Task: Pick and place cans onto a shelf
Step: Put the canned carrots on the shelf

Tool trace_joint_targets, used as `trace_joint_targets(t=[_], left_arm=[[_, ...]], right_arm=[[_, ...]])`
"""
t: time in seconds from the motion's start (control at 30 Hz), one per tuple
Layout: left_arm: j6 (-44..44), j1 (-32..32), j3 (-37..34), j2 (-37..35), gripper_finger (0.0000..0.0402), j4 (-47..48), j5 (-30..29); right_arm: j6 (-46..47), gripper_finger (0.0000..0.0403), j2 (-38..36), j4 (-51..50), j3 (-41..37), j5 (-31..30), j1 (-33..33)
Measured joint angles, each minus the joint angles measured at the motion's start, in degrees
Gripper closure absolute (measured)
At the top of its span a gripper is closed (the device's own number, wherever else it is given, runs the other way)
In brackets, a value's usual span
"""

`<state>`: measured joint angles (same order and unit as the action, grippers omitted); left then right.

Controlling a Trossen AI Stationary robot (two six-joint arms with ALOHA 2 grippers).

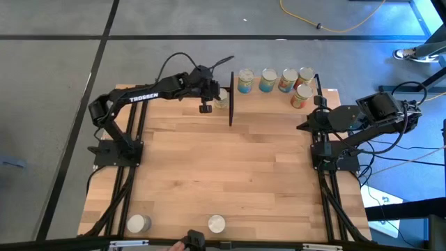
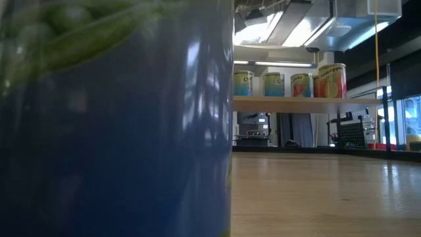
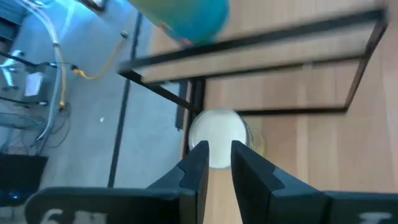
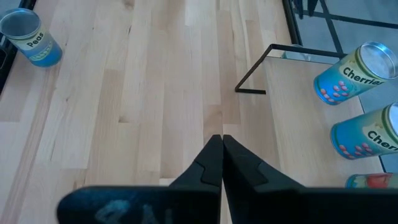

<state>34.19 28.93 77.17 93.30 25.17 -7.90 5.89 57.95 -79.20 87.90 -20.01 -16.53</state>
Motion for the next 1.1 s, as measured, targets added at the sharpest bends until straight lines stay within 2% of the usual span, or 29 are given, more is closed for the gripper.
trace_joint_targets(t=[0.13,0.3,0.4,0.67,0.93,1.1], left_arm=[[7.7,-0.1,0.0,2.6,0.0336,-0.3,0.0],[20.3,-0.7,0.0,5.6,0.0340,0.1,3.4],[24.7,-0.6,0.0,7.4,0.0341,-0.1,2.2],[26.1,0.3,0.0,9.7,0.0341,-0.2,-1.4],[22.7,2.7,0.0,9.6,0.0341,0.4,0.8],[22.8,3.5,0.0,9.6,0.0341,0.4,5.1]], right_arm=[[0.0,0.0394,0.0,0.0,0.0,0.0,0.0],[0.0,0.0394,0.0,0.0,0.0,0.1,0.0],[0.0,0.0394,0.0,0.0,0.0,0.1,0.0],[-0.1,0.0394,0.0,0.0,0.0,0.1,0.0],[-0.1,0.0394,0.0,-0.1,0.0,0.1,0.0],[-0.1,0.0394,0.0,-0.1,0.0,0.1,0.0]])
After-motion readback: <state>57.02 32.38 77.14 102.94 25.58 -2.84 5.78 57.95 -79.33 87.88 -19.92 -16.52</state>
